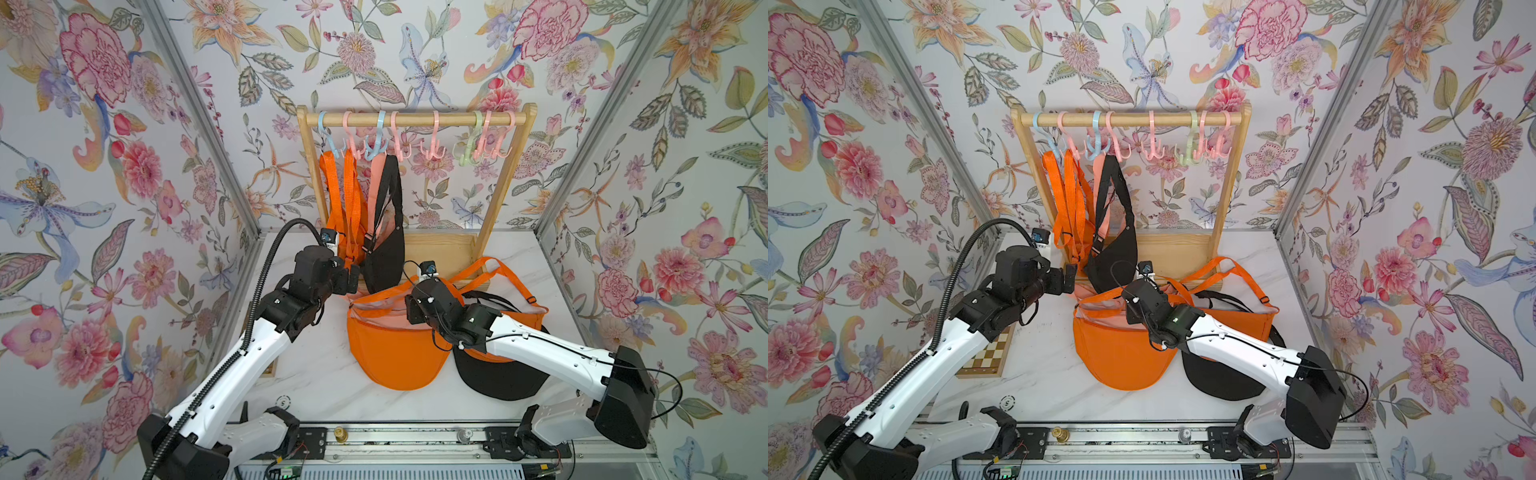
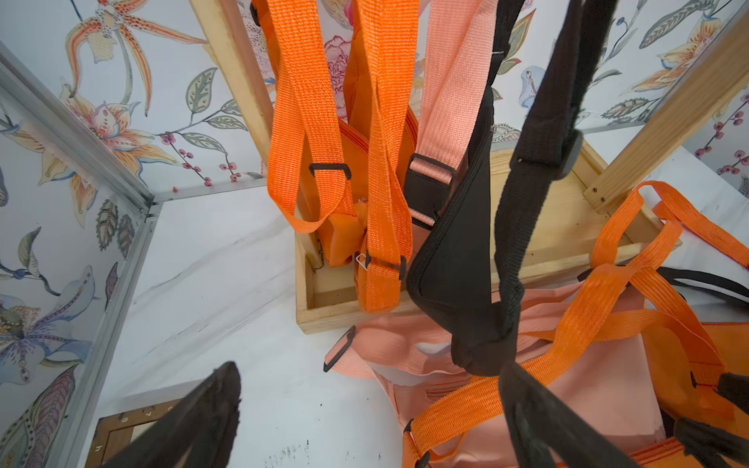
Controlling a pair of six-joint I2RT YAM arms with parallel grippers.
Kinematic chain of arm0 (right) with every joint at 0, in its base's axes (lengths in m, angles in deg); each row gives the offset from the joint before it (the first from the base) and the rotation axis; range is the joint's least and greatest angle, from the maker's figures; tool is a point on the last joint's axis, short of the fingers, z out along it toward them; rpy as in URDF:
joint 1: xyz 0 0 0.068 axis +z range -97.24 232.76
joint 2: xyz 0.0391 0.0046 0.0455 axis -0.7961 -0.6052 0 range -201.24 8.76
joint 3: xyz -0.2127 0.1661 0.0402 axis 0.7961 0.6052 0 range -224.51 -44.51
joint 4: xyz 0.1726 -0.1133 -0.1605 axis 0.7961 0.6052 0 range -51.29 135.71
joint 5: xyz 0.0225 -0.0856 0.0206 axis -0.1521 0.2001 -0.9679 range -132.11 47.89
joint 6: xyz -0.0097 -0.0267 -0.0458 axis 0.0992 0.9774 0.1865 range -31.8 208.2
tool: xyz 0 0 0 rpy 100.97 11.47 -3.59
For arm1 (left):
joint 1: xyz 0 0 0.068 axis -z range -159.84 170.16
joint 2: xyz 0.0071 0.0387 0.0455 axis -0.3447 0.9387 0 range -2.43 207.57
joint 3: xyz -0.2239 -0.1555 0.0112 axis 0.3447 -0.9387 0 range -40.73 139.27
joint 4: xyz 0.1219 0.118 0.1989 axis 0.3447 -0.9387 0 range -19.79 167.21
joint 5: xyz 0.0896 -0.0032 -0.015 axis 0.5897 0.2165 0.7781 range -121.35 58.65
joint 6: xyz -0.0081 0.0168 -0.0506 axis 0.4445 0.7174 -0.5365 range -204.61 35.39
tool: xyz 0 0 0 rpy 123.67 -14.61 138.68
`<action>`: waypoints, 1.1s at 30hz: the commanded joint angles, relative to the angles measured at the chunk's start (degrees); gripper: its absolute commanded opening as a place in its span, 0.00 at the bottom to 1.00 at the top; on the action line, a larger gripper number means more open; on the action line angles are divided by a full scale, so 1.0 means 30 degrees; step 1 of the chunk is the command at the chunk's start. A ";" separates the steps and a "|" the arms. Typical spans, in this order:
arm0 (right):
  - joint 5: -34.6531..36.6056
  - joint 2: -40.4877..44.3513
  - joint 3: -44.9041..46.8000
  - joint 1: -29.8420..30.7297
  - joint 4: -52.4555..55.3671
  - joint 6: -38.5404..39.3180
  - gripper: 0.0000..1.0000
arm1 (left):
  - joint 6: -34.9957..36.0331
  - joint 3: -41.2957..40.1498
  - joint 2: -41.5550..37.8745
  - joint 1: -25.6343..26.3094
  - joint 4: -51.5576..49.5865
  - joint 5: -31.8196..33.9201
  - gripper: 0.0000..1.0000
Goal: Take the bag off the hook
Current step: Pick up the bag from the hook.
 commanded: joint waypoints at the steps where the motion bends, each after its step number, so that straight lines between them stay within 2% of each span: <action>1: -0.0167 0.0993 -0.1063 -0.0997 0.0350 0.0608 0.59 | 0.0327 0.0369 0.0795 -0.0519 0.0347 -0.0601 1.00; 3: -0.0914 0.0928 -0.2230 -0.2002 0.0326 0.2218 0.54 | 0.0616 0.1140 0.1458 -0.0654 0.0425 -0.0450 1.00; 5: -0.2092 0.0239 -0.3716 -0.3121 0.0415 0.3600 0.41 | 0.0959 0.2201 0.2304 -0.0664 0.0519 -0.0213 1.00; 7: -0.4623 -0.0646 -0.5308 -0.4365 0.0385 0.4474 0.28 | 0.1220 0.3314 0.3205 -0.0657 0.0820 -0.0448 1.00; 8: -0.5811 -0.1177 -0.6209 -0.4855 0.0329 0.4856 0.26 | 0.1327 0.3858 0.3652 -0.0641 0.1118 -0.0780 1.00; 10: -0.7273 -0.2376 -0.8138 -0.5310 0.0300 0.5585 0.28 | 0.1435 0.4503 0.4255 -0.0651 0.2124 -0.1896 1.00; 13: -0.8266 -0.4119 -1.0856 -0.5336 0.0293 0.6500 0.43 | 0.1407 0.5540 0.5084 -0.0658 0.2942 -0.3550 1.00; 16: -0.9131 -0.5573 -1.3117 -0.5321 0.0036 0.6884 0.53 | 0.1026 0.6076 0.5892 -0.0649 0.3425 -0.4472 1.00; 19: -1.0499 -0.6763 -1.4837 -0.5957 -0.0670 0.6884 0.58 | 0.0059 0.5769 0.6528 -0.0602 0.4211 -0.5695 1.00; 22: -1.1221 -0.7584 -1.5663 -0.5963 -0.1596 0.6680 0.60 | -0.0615 0.5368 0.6834 -0.0358 0.4943 -0.6562 0.94; 25: -1.1652 -0.8354 -1.6236 -0.5959 -0.2502 0.6386 0.61 | -0.0988 0.5431 0.7101 0.0141 0.5549 -0.7233 0.81; 28: -1.1692 -0.9272 -1.7462 -0.5994 -0.2232 0.5995 0.61 | -0.1133 0.6055 0.7908 0.0916 0.5598 -0.7406 0.43; 30: -1.1857 -0.9677 -1.8096 -0.5996 -0.2198 0.5897 0.60 | -0.1194 0.6766 0.8414 0.1504 0.5335 -0.7454 0.25; 33: -1.1989 -1.0166 -1.8932 -0.5988 -0.2176 0.5767 0.60 | -0.1325 0.7801 0.9303 0.2285 0.5072 -0.7622 0.16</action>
